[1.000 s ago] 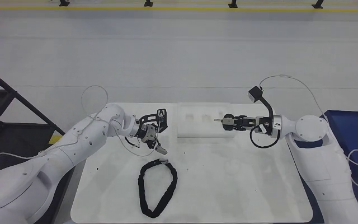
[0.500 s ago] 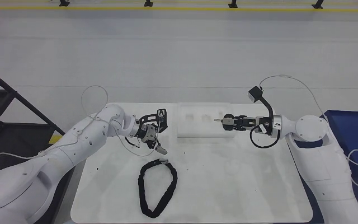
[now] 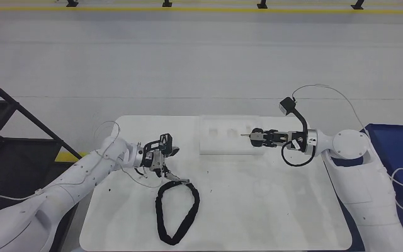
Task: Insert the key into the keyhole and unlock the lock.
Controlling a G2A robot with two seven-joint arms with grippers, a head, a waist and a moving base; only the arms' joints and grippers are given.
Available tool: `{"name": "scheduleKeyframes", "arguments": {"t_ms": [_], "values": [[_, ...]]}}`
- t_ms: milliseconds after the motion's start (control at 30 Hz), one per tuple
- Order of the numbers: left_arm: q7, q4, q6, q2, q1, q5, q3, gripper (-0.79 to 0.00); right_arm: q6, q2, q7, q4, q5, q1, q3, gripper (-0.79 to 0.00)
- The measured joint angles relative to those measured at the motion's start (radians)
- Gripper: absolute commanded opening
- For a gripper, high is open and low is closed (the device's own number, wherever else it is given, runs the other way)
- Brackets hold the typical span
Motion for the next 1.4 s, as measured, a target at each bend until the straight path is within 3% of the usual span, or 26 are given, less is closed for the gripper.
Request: {"name": "scheduleKeyframes", "arguments": {"t_ms": [133,333,667,933,1133,1200,1233,1400], "values": [[0.185,0.002,0.005,0.014,0.032,0.189,0.007,0.000,0.000,0.000,0.000,0.000,0.000,0.000,0.000,-0.785],[0.345,0.013,0.084,0.005,0.060,0.369,0.019,0.000,0.000,0.000,0.000,0.000,0.000,0.000,0.000,-0.785],[0.439,0.064,0.174,-0.036,0.076,0.502,0.036,0.000,0.000,0.000,0.000,0.000,0.000,0.000,0.000,-0.785],[0.420,0.088,0.188,-0.076,0.072,0.542,0.039,-0.009,0.000,0.000,0.000,0.000,0.000,0.000,0.000,-0.785],[0.396,0.117,0.189,-0.103,0.069,0.556,0.036,-0.206,0.000,0.000,0.000,0.000,0.000,0.000,0.000,-0.785],[0.392,0.129,0.188,-0.109,0.069,0.559,0.035,-0.385,0.000,0.000,0.000,0.000,0.000,0.000,0.000,-0.785],[0.391,0.136,0.187,-0.112,0.068,0.563,0.034,-0.419,0.000,0.000,0.000,0.000,0.000,0.000,0.000,-0.785],[0.398,0.159,0.182,-0.123,0.066,0.583,0.033,-0.748,0.000,0.000,0.000,0.000,0.000,0.000,0.000,-0.785]]}}
